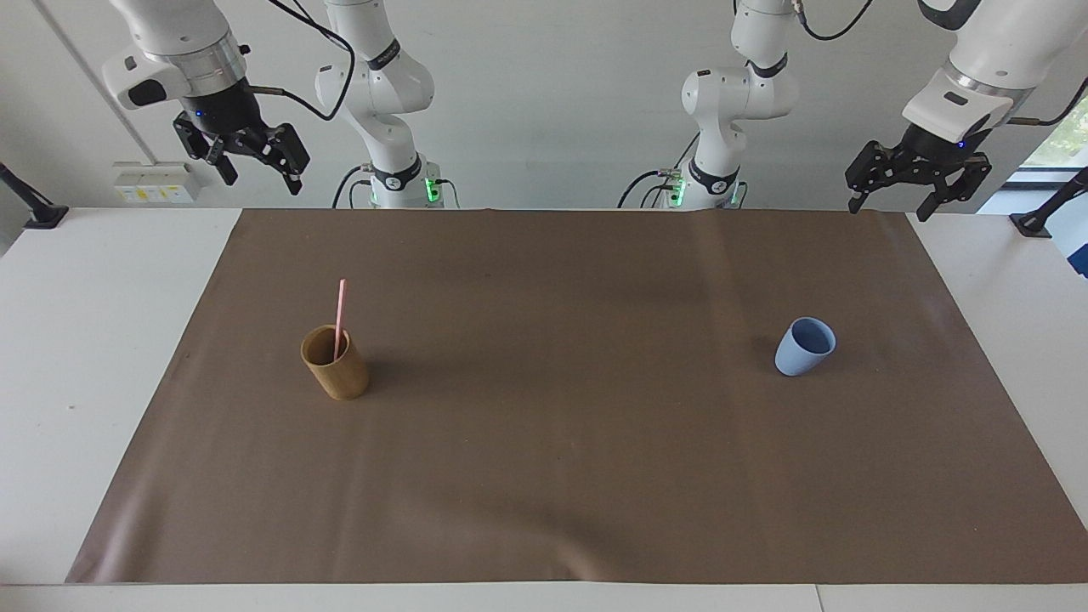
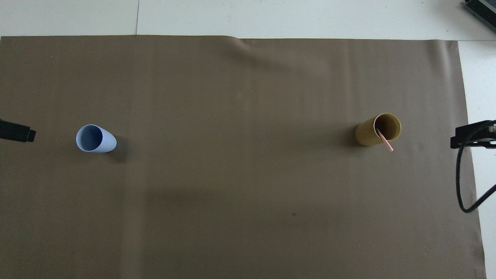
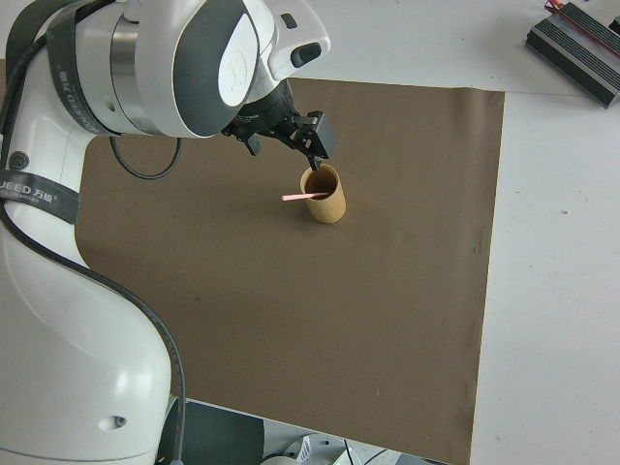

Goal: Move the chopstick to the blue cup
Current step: 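Reach the left gripper to the tipped blue cup and grasp its rim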

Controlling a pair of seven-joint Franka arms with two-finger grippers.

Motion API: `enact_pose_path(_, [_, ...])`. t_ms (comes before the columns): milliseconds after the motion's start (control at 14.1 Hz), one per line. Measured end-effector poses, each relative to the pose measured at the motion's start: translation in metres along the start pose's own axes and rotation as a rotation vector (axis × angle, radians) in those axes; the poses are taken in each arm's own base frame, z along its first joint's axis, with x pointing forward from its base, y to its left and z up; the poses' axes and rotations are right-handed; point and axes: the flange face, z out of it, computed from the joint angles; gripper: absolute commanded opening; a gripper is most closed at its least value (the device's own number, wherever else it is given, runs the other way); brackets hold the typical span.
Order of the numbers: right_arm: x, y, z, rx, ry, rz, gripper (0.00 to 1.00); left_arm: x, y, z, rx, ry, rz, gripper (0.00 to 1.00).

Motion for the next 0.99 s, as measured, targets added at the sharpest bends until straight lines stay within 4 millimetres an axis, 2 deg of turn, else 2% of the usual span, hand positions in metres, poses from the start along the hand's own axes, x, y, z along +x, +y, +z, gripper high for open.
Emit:
enact_pose_path(142, [0.0, 0.0, 0.0, 0.0, 0.0, 0.0, 1.0, 0.006, -0.002, 0.015, 0.004, 0.019, 0.0, 1.0])
enact_pose_path(354, [0.0, 0.0, 0.0, 0.0, 0.0, 0.0, 1.0, 0.016, -0.006, 0.051, 0.003, 0.026, 0.002, 1.0])
enact_pose_path(709, [0.0, 0.0, 0.0, 0.0, 0.001, 0.0, 1.0, 0.02, -0.036, 0.119, -0.015, 0.031, -0.013, 1.0])
enact_pose_path(993, [0.0, 0.0, 0.0, 0.0, 0.0, 0.0, 1.0, 0.031, -0.051, 0.165, -0.049, 0.016, -0.022, 1.0])
